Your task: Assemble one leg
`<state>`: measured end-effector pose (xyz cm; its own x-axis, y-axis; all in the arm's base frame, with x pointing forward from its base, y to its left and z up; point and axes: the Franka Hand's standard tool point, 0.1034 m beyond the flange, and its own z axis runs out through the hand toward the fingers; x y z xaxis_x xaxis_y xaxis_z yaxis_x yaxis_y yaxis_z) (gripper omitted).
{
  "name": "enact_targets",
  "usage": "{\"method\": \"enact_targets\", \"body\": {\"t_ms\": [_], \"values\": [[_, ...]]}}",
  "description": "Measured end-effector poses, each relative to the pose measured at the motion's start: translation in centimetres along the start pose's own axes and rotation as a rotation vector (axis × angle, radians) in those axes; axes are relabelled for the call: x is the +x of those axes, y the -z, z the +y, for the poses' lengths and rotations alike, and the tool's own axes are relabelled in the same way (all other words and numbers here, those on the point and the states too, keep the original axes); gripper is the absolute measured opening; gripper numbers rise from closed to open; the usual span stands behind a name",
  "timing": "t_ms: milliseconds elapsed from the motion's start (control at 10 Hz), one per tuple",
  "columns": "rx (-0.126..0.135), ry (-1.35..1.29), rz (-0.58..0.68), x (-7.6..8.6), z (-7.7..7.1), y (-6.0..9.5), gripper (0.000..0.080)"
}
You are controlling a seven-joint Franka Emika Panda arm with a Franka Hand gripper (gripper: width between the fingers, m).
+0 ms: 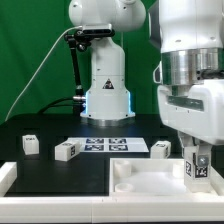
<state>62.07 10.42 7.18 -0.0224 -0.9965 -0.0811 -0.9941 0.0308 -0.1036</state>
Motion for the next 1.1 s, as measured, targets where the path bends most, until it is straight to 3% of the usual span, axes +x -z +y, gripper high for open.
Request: {"method": "enact_targets", "body": {"t_ms": [500,900,1100], "values": [[0.004,-0.413,0.018,0.18,0.15,0.06,0.0291],[0.004,-0.410,0.009,0.53,0.23,0.03,0.0291],[0.004,-0.408,0.009,0.50,0.23,0.02,0.0579]]}}
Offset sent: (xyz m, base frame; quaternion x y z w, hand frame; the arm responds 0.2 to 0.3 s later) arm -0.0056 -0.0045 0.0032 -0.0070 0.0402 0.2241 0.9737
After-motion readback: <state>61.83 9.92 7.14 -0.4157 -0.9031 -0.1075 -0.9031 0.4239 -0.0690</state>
